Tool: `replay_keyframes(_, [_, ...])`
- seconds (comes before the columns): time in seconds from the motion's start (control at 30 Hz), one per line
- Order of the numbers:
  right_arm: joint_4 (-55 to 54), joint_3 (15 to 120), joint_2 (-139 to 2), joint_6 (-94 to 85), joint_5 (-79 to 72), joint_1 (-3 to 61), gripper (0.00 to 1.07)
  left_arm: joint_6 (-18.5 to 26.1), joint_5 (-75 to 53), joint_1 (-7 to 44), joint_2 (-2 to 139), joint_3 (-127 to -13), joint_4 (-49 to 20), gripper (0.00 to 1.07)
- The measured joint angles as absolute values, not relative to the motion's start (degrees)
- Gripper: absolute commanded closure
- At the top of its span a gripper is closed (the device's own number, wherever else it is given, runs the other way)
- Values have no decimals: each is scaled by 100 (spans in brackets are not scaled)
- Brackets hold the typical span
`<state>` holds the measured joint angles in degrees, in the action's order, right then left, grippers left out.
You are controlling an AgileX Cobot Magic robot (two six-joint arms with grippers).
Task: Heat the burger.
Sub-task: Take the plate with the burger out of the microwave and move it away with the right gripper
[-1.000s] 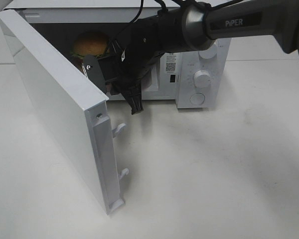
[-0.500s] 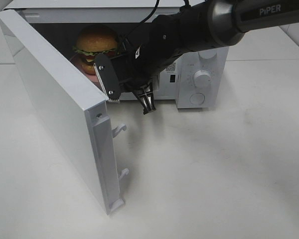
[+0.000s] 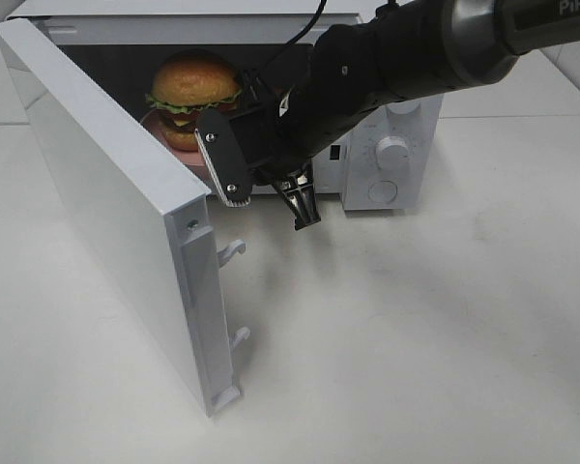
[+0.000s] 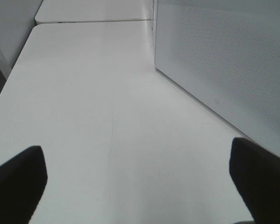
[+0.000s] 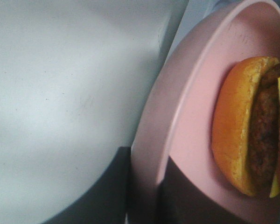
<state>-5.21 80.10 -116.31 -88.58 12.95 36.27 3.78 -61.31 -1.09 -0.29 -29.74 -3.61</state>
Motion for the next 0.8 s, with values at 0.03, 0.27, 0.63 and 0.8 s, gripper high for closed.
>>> replay_keyframes(0.03, [-521, 7964, -11591, -8869, 1278, 3627, 107, 378, -6131, -109, -29, -2974, -361, 7])
replay_keyframes(0.27, [-625, 7517, -11253, -8995, 1020, 3638, 107, 378, -6131, -109, -29, -2974, -361, 7])
replay_keyframes(0.63, [-630, 6497, -10583, -9173, 688, 3678, 107, 378, -6131, -109, -29, -2974, -361, 7])
replay_keyframes(0.8, [-630, 6171, -10353, -9173, 636, 3701, 107, 378, -6131, -109, -29, -2974, -361, 7])
